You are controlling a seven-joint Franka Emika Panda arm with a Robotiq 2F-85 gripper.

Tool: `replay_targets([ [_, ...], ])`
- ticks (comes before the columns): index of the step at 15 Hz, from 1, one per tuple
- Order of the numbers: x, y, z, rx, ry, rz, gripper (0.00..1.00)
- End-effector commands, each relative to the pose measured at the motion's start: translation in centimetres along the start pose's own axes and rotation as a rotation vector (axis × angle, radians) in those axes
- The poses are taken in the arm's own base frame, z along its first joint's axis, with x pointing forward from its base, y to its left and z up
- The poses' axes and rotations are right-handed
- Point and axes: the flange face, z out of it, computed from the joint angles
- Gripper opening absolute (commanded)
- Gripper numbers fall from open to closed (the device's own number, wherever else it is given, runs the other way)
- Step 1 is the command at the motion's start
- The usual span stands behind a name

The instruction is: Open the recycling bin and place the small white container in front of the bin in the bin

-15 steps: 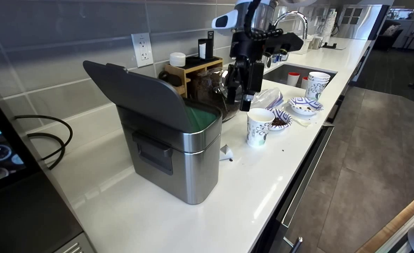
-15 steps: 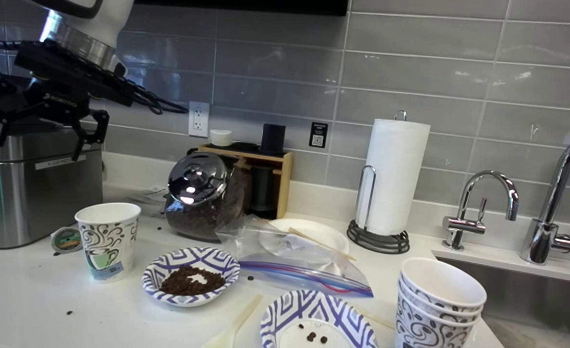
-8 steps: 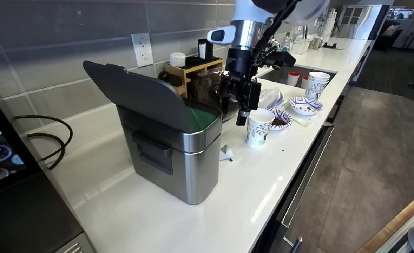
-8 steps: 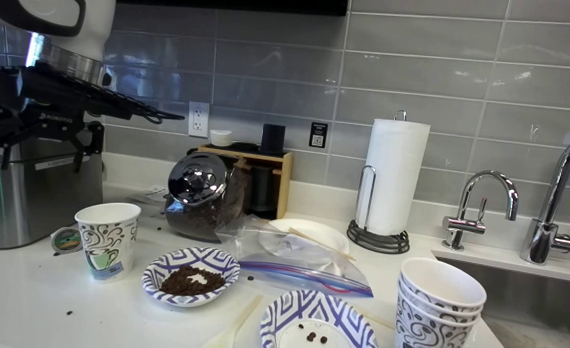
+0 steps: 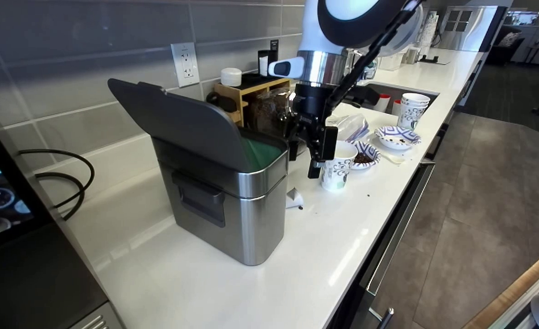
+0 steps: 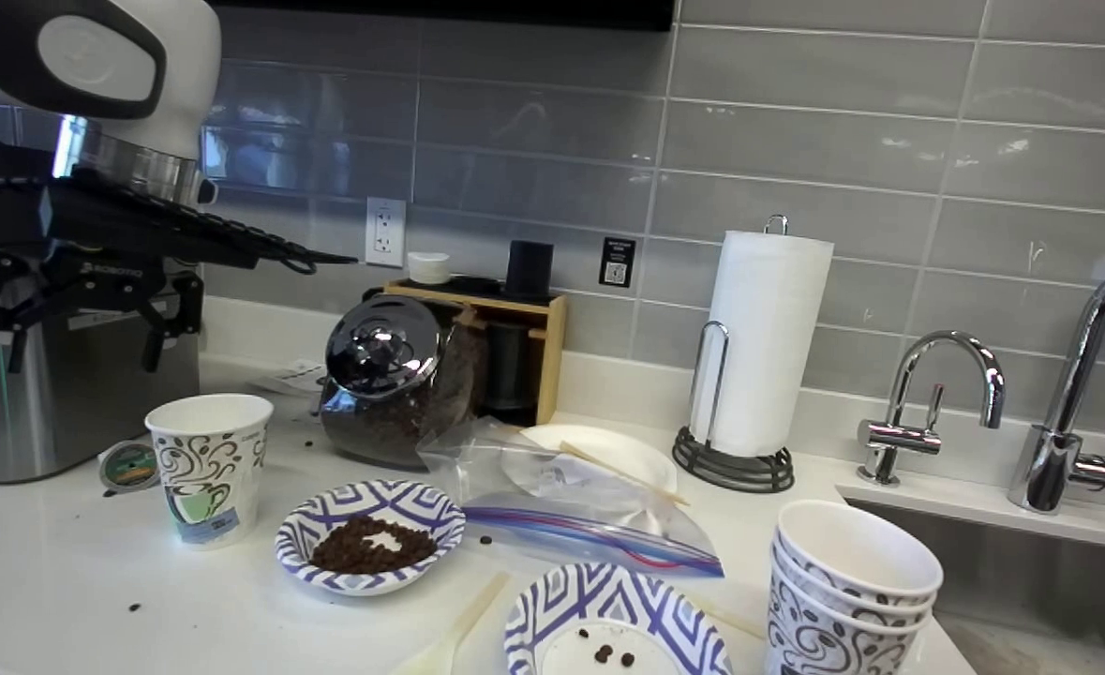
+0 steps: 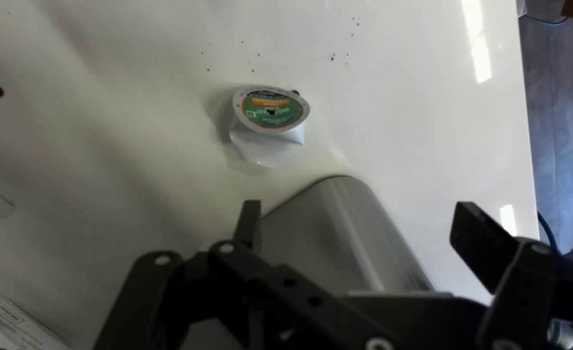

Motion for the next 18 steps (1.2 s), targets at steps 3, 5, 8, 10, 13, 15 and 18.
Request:
replay_targets([
  [3,0.0,0.1,0.5,0.008,-0.003,0.003,1.0],
  [5,0.0,0.1,0.5,0.008,-0.003,0.003,1.0],
  [8,0.2,0.7,1.6,-0.004,0.0,-0.021,1.0],
  [10,0.3,0.8,2.3,-0.019,-0.014,-0.038,1.0],
  [13,0.4,1.3,3.9,-0.042,-0.017,-0.054,1.0],
  [15,0.6,1.7,4.8,-0.056,-0.016,-0.069,1.0],
  [18,0.7,2.2,6.4,-0.064,-0.024,-0.088,1.0],
])
